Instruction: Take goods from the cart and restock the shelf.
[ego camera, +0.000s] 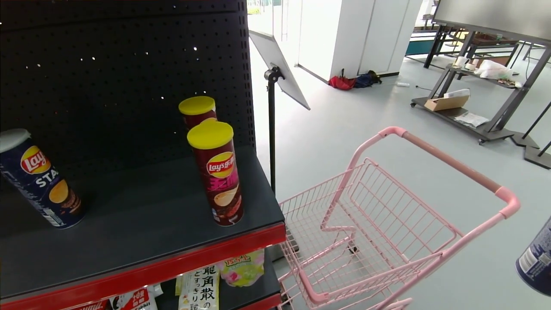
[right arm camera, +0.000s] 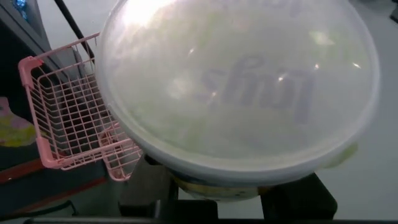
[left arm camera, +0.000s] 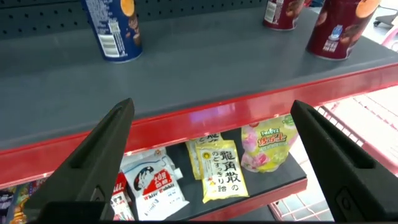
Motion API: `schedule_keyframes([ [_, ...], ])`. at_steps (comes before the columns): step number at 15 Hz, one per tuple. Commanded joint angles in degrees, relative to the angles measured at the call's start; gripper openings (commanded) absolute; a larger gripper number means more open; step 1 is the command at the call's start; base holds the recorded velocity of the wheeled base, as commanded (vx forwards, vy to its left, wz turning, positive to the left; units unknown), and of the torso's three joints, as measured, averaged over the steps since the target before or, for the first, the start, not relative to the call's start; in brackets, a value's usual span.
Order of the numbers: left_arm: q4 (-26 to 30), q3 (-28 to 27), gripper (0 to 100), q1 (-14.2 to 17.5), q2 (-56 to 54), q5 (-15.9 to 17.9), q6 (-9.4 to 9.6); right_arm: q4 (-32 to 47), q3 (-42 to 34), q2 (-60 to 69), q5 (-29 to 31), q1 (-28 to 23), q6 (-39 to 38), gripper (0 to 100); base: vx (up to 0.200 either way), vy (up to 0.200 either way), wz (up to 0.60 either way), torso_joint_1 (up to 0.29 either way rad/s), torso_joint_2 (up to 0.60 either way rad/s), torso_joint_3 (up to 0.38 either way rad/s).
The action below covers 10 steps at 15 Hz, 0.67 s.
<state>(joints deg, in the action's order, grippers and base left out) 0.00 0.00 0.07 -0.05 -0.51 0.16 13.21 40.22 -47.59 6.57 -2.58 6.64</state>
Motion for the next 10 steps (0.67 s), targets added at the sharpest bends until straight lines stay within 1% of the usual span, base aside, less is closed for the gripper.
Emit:
schedule_keyframes([
  [1, 0.0, 0.0, 100, 0.0, 0.0, 0.0, 0.02, -1.3, -0.8, -1.4, 0.3, -0.4, 0.6, 0, 0.0, 0.0, 0.0, 0.041, -0.09, -0.046],
  [3, 0.0, 0.0, 100, 0.0, 0.0, 0.0, 0.02, -1.7, -0.8, -1.3, 0.2, -1.4, 1.6, 0, 0.0, 0.0, 0.6, 0.019, -0.04, -0.027],
  [9, 0.0, 0.0, 100, 0.0, 0.0, 0.0, 0.02, -1.8, -2.3, -0.7, 0.2, -1.4, 1.8, 0, 0.0, 0.0, 0.6, 0.006, 0.0, -0.003],
  [10, 0.0, 0.0, 100, 0.0, 0.0, 0.0, 0.02, -1.9, -3.3, 0.0, 0.2, -1.5, 1.8, 0, 0.0, 0.0, 0.0, 0.0, 0.0, 0.0],
])
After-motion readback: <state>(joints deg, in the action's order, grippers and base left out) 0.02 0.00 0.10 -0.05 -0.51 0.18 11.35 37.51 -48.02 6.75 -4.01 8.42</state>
